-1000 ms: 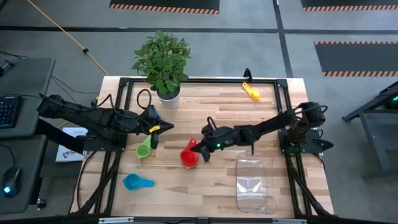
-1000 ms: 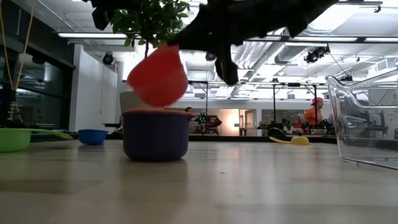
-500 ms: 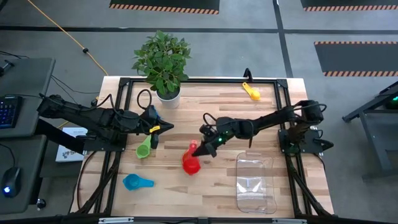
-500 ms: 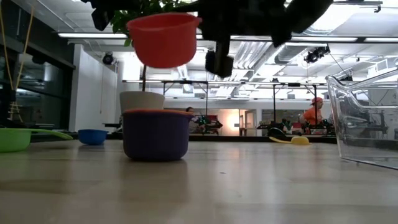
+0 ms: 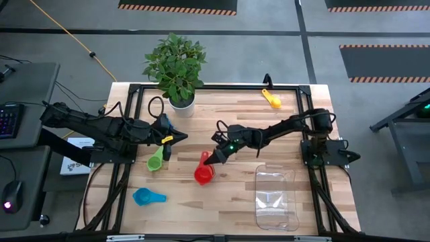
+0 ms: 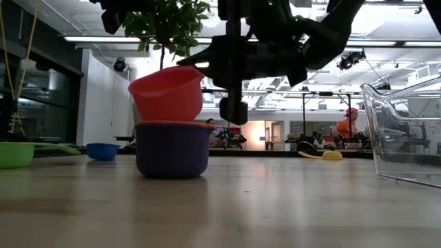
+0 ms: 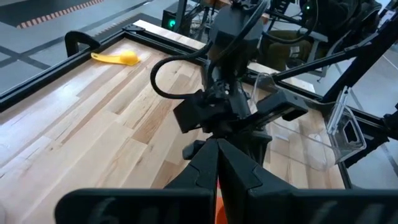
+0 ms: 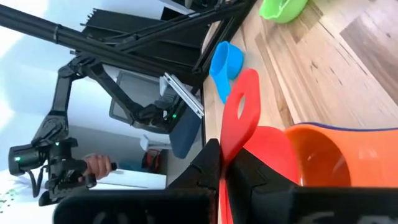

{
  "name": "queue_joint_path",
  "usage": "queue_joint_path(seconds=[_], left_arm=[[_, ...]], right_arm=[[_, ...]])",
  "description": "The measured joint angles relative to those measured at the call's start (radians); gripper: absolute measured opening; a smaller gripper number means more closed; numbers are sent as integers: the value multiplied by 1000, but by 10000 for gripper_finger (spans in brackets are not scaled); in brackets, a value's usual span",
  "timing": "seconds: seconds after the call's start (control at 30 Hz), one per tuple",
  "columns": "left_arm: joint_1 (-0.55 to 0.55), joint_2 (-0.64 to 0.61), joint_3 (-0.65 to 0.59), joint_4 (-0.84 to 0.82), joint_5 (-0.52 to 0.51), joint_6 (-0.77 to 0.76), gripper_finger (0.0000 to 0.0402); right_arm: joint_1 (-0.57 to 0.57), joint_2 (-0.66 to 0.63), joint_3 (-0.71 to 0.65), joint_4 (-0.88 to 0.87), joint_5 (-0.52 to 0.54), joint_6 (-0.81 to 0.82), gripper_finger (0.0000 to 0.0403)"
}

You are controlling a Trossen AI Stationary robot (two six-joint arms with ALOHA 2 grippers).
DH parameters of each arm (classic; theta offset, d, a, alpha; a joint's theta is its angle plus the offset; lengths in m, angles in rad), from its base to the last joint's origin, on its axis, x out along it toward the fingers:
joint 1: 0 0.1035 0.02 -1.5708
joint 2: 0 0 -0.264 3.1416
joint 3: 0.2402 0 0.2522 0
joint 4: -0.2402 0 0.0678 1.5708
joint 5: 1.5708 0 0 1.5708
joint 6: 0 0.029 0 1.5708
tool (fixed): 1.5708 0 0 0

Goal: Nest measuring cups in basket
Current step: Stack the red measuring cup on top of the orange measuring cup

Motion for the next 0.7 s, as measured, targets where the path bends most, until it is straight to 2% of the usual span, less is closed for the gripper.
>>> queue_joint_path(seconds=[0.5, 0.6, 0.7], left_arm=[[0, 0, 0, 0, -2, 0, 0], [0, 0, 0, 0, -2, 0, 0], [0, 0, 0, -1, -1, 0, 0]], right_arm=[[-2, 0, 0, -62, -1, 16, 4], [-5, 0, 0, -67, 1, 16, 26], [-13, 0, 0, -89, 8, 16, 64]])
